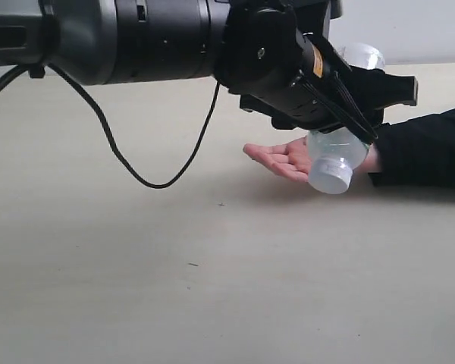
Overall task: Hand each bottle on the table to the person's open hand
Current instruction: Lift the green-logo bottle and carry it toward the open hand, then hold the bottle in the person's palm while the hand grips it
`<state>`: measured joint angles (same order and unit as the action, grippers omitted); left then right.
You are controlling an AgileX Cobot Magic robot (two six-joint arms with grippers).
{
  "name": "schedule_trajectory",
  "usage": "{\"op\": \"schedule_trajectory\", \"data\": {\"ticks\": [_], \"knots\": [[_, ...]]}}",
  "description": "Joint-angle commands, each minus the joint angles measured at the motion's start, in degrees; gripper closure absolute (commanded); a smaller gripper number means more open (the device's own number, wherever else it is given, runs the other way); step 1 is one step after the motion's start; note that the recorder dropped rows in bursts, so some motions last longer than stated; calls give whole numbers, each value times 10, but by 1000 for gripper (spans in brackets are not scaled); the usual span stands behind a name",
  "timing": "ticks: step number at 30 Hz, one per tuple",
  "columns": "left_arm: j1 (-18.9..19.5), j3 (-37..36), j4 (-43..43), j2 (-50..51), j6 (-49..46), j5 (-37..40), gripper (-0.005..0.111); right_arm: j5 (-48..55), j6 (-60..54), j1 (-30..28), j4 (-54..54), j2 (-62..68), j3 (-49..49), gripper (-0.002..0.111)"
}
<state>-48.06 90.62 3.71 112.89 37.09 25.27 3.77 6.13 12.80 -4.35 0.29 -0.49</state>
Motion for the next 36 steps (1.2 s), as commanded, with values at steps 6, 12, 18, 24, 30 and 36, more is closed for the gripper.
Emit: {"op": "schedule_trajectory", "data": {"ticks": [6, 12, 18, 24, 30, 36], "knots": [[-4, -3, -44, -3, 9, 3, 107, 0, 0, -2, -1, -3, 2, 108], [1, -3, -45, 21, 121, -12, 107, 0, 0, -2, -1, -3, 2, 108], [-4, -3, -31, 37, 204, -89, 107, 0, 0, -2, -1, -3, 2, 108], [-7, -14, 111, 39, 344, -93, 107, 0, 0, -2, -1, -3, 2, 108], [-24, -21, 322, 39, 521, 51, 107, 0, 0, -2, -1, -3, 2, 108], [-40, -21, 409, 45, 621, 16, 107, 0, 0, -2, -1, -3, 2, 108]]}}
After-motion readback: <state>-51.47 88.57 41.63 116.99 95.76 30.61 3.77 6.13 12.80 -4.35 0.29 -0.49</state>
